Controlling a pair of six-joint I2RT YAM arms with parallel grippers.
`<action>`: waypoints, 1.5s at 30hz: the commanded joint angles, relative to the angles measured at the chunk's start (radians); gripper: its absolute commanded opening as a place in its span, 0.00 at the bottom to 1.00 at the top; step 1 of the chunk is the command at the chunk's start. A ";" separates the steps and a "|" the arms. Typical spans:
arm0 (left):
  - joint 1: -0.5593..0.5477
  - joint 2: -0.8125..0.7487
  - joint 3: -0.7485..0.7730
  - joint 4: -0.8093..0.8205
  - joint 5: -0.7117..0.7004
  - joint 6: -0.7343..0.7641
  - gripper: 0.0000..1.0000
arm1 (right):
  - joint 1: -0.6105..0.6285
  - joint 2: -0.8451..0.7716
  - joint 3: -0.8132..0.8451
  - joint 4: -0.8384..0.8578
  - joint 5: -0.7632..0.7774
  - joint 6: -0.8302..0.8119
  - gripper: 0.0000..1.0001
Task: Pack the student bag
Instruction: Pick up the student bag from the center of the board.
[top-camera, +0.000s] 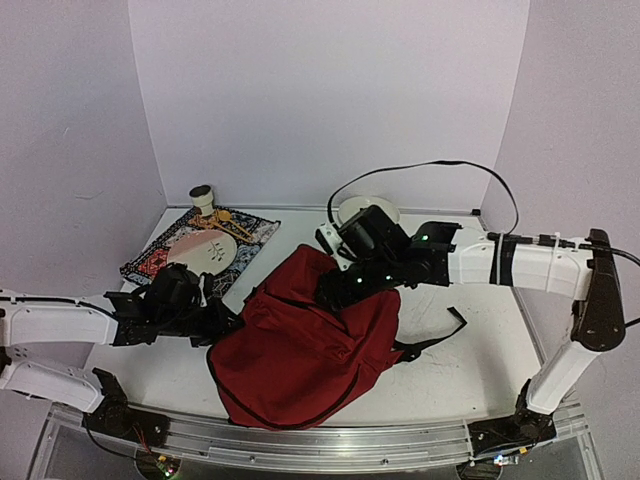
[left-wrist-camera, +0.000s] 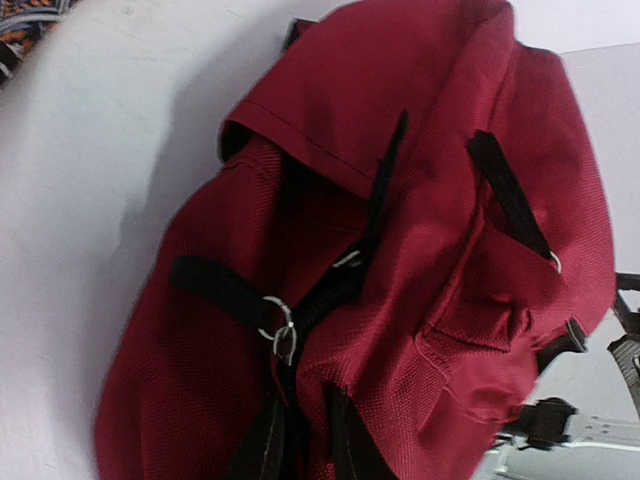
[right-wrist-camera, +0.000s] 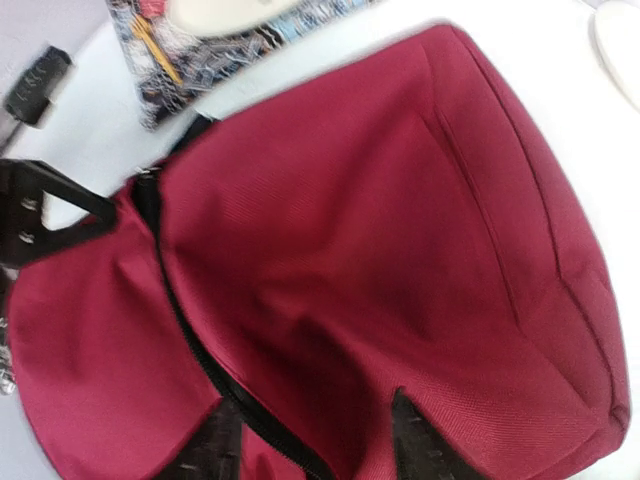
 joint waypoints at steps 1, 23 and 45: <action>-0.110 -0.047 -0.020 0.187 -0.030 -0.154 0.09 | -0.004 -0.079 0.034 -0.032 -0.024 0.055 0.61; -0.323 -0.059 -0.009 0.322 -0.341 -0.175 0.00 | -0.041 0.208 0.238 0.008 0.006 0.216 0.62; -0.323 -0.209 0.087 0.136 -0.462 0.077 0.00 | -0.042 0.087 0.026 0.111 0.006 0.167 0.53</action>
